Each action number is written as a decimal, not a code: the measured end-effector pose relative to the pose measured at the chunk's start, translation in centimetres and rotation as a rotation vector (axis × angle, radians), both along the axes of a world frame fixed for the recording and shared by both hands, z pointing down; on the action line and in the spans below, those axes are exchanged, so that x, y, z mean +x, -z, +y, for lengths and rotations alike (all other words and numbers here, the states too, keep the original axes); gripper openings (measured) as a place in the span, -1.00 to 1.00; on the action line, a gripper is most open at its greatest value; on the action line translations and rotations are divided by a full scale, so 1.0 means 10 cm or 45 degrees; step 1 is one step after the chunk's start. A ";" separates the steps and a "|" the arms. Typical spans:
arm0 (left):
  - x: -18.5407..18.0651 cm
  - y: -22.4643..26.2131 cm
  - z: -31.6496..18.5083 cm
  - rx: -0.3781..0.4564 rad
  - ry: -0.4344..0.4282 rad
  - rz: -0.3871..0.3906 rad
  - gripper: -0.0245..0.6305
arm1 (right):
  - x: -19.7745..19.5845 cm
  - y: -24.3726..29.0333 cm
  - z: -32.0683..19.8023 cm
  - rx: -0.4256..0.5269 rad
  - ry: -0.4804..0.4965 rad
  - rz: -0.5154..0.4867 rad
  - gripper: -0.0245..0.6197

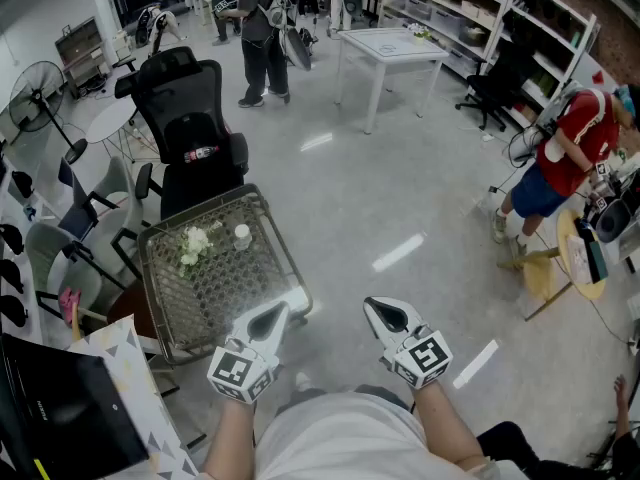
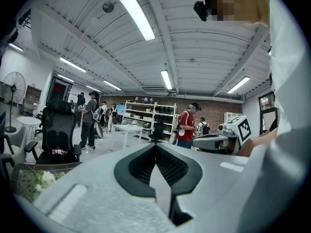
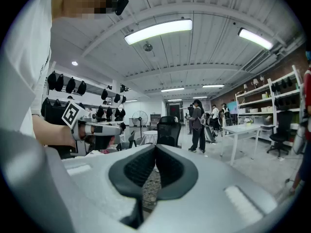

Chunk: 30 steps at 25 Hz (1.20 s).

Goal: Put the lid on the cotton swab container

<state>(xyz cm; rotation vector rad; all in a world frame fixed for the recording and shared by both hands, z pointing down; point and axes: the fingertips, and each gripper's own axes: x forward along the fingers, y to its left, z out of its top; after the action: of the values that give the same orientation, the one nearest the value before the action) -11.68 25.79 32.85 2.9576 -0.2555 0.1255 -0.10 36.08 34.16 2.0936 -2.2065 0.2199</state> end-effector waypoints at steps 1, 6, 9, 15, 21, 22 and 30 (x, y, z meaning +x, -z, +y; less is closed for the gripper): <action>-0.02 -0.02 -0.05 -0.006 0.003 0.002 -0.90 | -0.03 -0.02 -0.04 -0.001 0.002 0.003 -0.91; -0.07 -0.11 -0.22 -0.008 -0.008 -0.008 -0.90 | -0.10 -0.08 -0.20 -0.010 -0.007 0.006 -0.91; -0.09 -0.15 -0.31 -0.012 -0.015 -0.016 -0.90 | -0.11 -0.10 -0.29 -0.019 -0.018 0.004 -0.91; -0.19 -0.24 -0.57 -0.041 -0.003 -0.012 -0.90 | -0.10 -0.10 -0.48 0.028 -0.061 -0.055 -0.91; -0.18 -0.37 -0.76 -0.053 0.012 -0.040 -0.90 | -0.02 -0.22 -0.60 -0.009 -0.078 -0.064 -0.91; -0.16 -0.40 -0.79 -0.058 0.017 -0.045 -0.90 | 0.00 -0.24 -0.63 -0.014 -0.076 -0.068 -0.91; 0.30 -0.59 -1.13 -0.073 0.085 -0.094 -0.90 | 0.56 -0.45 -1.02 -0.026 -0.020 -0.105 -0.91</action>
<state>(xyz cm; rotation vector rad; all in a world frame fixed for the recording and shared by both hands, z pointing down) -8.64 14.51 38.80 2.8873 -0.3541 0.2302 5.49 25.83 38.71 2.1290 -2.2227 0.3345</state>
